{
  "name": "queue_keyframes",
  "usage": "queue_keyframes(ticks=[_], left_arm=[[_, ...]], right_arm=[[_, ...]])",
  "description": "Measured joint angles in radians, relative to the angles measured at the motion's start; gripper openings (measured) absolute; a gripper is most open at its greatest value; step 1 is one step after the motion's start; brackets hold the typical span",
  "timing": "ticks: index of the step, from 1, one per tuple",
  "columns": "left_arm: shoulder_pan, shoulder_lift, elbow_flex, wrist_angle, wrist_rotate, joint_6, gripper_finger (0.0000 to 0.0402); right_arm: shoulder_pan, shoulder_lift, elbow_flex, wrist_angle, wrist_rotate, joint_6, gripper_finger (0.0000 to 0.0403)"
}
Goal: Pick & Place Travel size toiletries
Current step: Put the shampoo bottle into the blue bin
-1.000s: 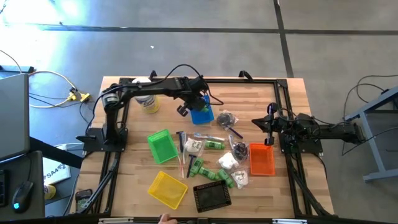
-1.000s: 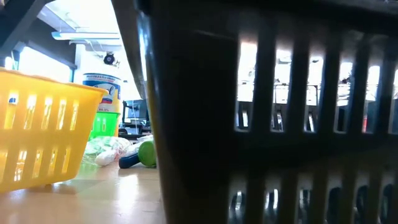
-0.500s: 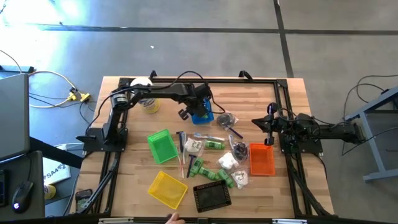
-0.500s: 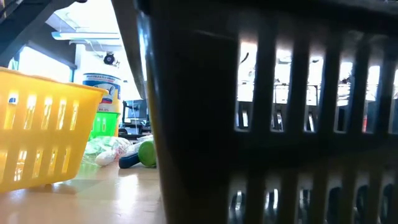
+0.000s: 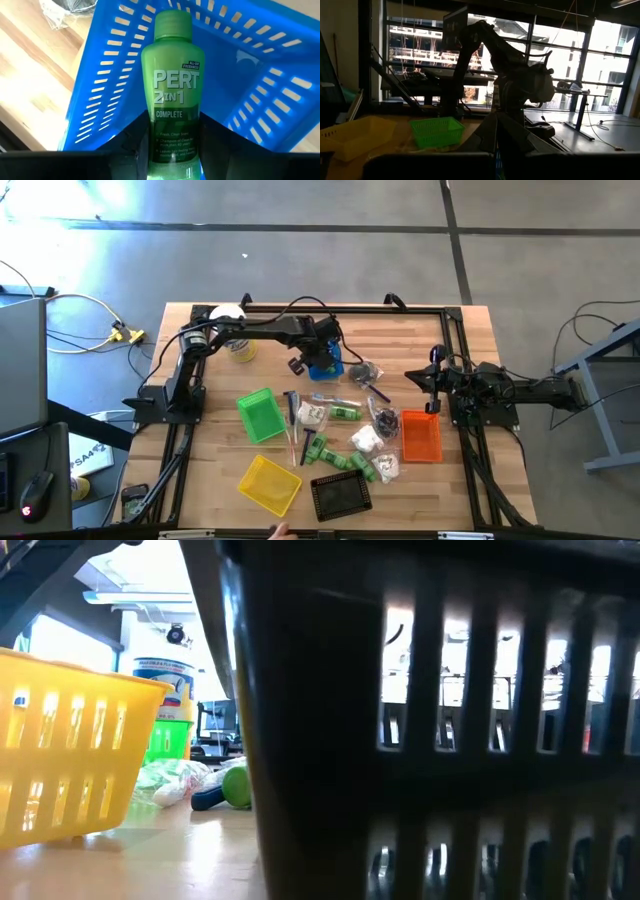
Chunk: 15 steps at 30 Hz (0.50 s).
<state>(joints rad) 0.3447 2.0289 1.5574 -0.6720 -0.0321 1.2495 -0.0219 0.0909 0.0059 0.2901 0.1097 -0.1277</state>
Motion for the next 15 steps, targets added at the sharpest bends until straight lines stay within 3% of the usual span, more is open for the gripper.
queue_keyframes(ticks=[11,15], left_arm=[[0.002,0.0,0.0,-0.004,0.052,-0.113,0.0121],[0.002,0.0,0.0,-0.003,0.064,-0.129,0.0149]], right_arm=[[0.0,0.0,0.0,0.0,-0.003,0.0,0.0003],[0.0,0.0,0.0,0.0,-0.008,0.008,0.0003]])
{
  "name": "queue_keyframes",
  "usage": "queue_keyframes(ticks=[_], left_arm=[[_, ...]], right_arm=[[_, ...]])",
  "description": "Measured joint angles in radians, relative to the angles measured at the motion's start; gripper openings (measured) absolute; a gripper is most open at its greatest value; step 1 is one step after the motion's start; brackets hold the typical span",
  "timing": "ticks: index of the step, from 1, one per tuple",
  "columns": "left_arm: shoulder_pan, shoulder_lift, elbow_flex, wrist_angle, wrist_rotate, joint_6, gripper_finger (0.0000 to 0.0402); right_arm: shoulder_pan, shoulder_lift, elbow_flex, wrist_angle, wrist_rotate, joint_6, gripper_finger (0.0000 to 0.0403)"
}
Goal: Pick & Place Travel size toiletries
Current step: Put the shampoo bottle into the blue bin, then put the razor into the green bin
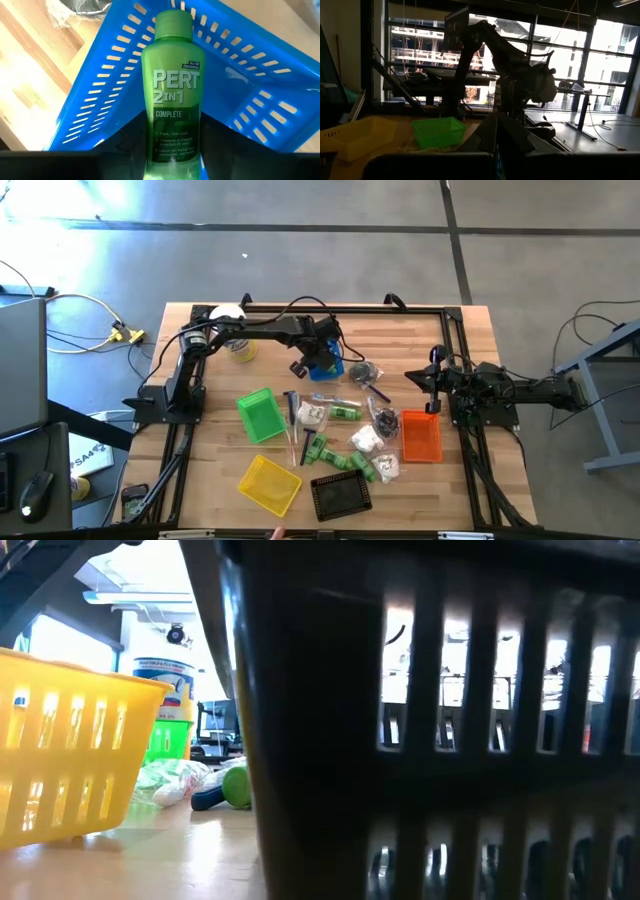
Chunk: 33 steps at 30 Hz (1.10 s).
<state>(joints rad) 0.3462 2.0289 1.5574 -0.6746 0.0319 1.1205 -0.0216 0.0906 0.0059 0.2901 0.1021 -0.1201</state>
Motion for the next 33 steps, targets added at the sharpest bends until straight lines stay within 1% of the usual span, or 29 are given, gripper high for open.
queue_keyframes(ticks=[6,9,12,17,21,23,24,25,27,29,30,33], left_arm=[[0.0,0.0,0.0,0.002,0.004,-0.004,0.024],[-0.001,0.0,0.0,0.016,0.003,-0.026,0.0265],[-0.006,-0.016,-0.001,0.011,-0.035,-0.032,0.0272],[-0.046,-0.111,-0.001,-0.028,-0.174,-0.049,0.0273],[-0.1,-0.226,-0.001,-0.112,-0.249,-0.156,0.0273],[-0.136,-0.297,-0.001,-0.156,-0.272,-0.246,0.0273],[-0.152,-0.335,-0.001,-0.176,-0.258,-0.3,0.0271],[-0.163,-0.372,-0.001,-0.19,-0.214,-0.356,0.0267],[-0.176,-0.451,-0.003,-0.198,-0.078,-0.469,0.025],[-0.184,-0.533,-0.024,-0.181,0.033,-0.563,0.0224],[-0.187,-0.571,-0.043,-0.182,0.064,-0.594,0.0208],[-0.205,-0.681,-0.131,-0.144,0.074,-0.667,0.0156]], right_arm=[[0.0,0.0,0.0,0.0,0.0,0.002,0.0003],[0.0,0.0,0.0,0.0,0.0,0.004,0.0003],[0.0,0.0,0.0,0.0,0.0,0.004,0.0003],[0.0,0.0,0.0,0.0,0.0,0.004,0.0003],[0.0,0.0,0.0,0.007,0.0,0.029,0.0003],[0.0,0.0,0.0,0.014,0.0,0.039,0.0003],[0.0,0.0,0.0,0.014,0.002,0.04,0.0003],[0.0,0.0,0.0,0.014,0.002,0.04,0.0003],[0.0,0.0,0.0,0.014,0.003,0.041,0.0003],[0.0,0.0,0.0,0.017,0.003,0.044,0.0003],[0.0,0.0,0.0,0.018,0.003,0.047,0.0003],[0.0,0.0,0.0,0.022,0.003,0.049,0.0003]])
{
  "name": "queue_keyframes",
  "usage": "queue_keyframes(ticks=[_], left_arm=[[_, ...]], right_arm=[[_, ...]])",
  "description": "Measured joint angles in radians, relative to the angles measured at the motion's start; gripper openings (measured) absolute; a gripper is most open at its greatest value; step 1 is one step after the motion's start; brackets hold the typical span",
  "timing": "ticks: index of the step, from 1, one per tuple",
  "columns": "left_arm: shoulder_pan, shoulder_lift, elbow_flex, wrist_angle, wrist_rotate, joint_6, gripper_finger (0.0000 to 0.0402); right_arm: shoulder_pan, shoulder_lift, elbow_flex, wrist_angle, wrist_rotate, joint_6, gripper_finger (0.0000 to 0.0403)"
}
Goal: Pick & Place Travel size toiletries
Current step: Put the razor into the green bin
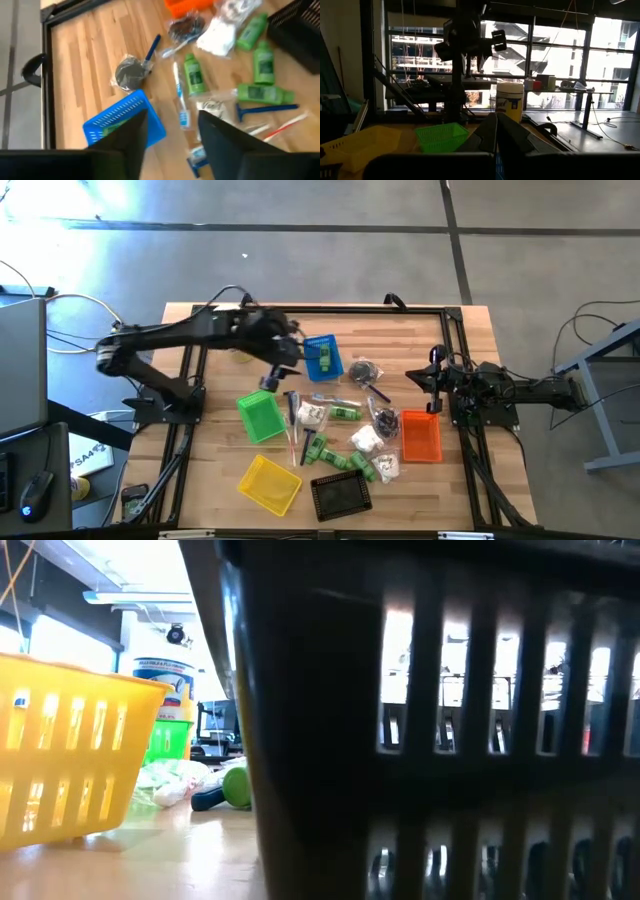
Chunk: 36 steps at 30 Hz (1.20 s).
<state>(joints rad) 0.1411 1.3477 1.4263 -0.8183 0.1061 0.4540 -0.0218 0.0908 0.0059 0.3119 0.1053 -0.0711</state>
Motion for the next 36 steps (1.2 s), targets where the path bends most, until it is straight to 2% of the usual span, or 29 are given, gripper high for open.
queue_keyframes(ticks=[4,9,13,17,20,23,31,36], left_arm=[[-0.022,-0.178,-0.219,0.197,0.007,-0.12,0.0087],[-0.025,-0.405,-0.541,0.489,-0.075,-0.427,0.0016],[-0.025,-0.561,-0.761,0.66,-0.093,-0.603,0.0007],[-0.024,-0.66,-0.936,0.842,-0.119,-0.707,0.0005],[-0.024,-0.687,-1.027,1.009,-0.153,-0.696,0.0002],[-0.023,-0.684,-1.104,1.09,-0.163,-0.67,0.0001],[-0.024,-0.675,-1.176,1.114,-0.171,-0.663,0.0],[-0.024,-0.67,-1.205,1.106,-0.224,-0.635,0.0]], right_arm=[[0.0,0.0,0.0,-0.007,-0.001,0.007,0.0003],[0.0,0.0,0.0,-0.015,-0.004,0.026,0.0003],[0.0,0.0,0.0,-0.023,-0.004,0.026,0.0003],[0.0,0.0,0.0,-0.024,-0.003,0.026,0.0003],[0.0,0.0,0.0,-0.024,-0.003,0.026,0.0003],[0.0,0.0,0.0,-0.024,-0.004,0.026,0.0003],[0.0,0.0,0.0,-0.054,-0.004,0.052,0.0003],[0.0,0.018,0.0,-0.054,-0.003,0.053,0.0003]])
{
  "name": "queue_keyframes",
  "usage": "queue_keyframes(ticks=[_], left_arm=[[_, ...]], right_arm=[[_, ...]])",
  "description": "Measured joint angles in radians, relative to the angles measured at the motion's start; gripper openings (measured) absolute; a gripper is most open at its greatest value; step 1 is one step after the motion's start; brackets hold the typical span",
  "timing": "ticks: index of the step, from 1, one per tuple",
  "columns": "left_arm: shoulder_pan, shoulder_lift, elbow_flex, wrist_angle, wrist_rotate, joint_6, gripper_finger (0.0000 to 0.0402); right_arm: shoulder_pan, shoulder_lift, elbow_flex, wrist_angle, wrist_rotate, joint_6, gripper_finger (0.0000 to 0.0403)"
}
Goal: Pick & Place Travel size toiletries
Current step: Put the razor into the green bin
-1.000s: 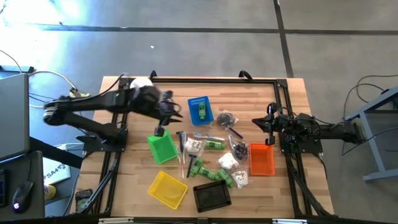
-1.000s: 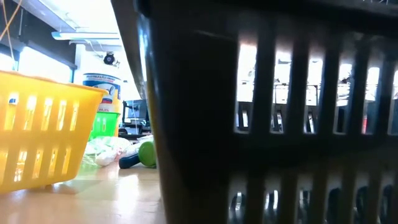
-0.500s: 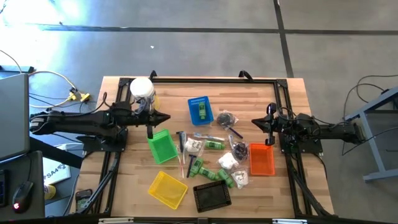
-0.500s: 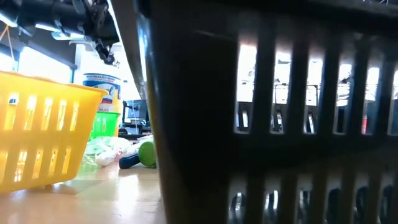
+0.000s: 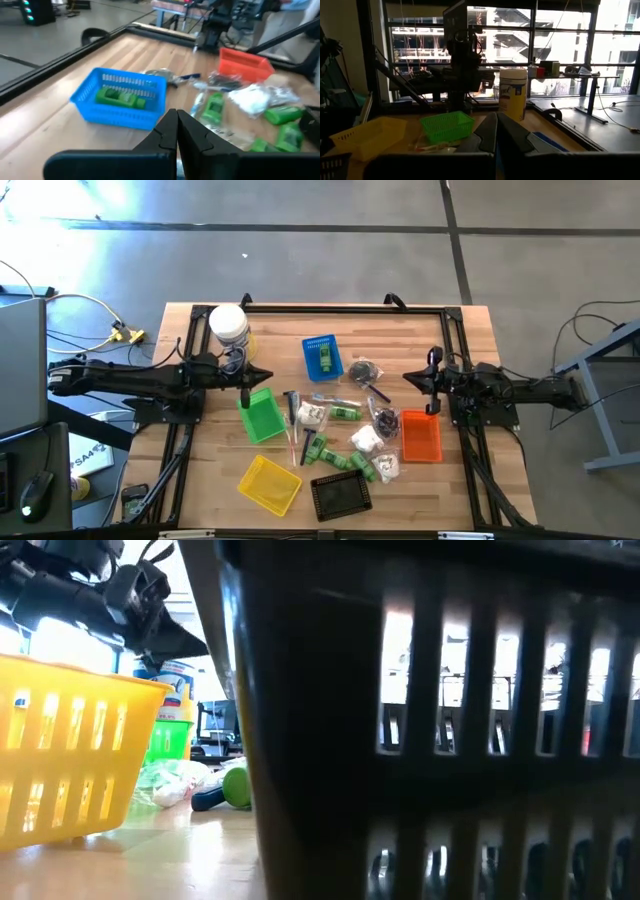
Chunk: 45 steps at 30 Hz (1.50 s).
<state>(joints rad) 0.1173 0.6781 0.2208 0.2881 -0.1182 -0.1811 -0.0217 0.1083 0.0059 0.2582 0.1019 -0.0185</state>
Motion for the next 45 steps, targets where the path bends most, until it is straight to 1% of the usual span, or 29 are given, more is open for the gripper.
queue_keyframes(ticks=[4,9,14,21,30,39,45], left_arm=[[0.0,0.0,-0.015,0.0,-0.004,0.02,0.0],[0.0,0.0,-0.075,0.023,0.034,0.014,0.0],[0.0,0.0,-0.131,0.14,0.034,0.002,0.0],[0.0,0.0,-0.133,0.159,0.064,0.008,0.0],[0.0,0.0,-0.133,0.159,0.065,-0.008,0.0],[0.0,0.0,-0.133,0.158,0.068,-0.063,0.0],[0.0,0.0,-0.133,0.135,0.068,-0.062,0.0]], right_arm=[[0.0,0.028,0.0,0.002,0.003,0.026,0.0003],[0.0,0.061,0.0,0.008,0.004,0.049,0.0003],[0.0,0.091,0.0,0.018,0.004,0.07,0.0003],[0.0,0.133,0.0,0.071,0.004,0.071,0.0003],[0.0,0.189,0.0,0.11,0.002,0.079,0.0003],[0.0,0.23,0.0,0.114,-0.076,0.103,0.0003],[0.0,0.264,0.0,0.121,-0.073,0.102,0.0003]])
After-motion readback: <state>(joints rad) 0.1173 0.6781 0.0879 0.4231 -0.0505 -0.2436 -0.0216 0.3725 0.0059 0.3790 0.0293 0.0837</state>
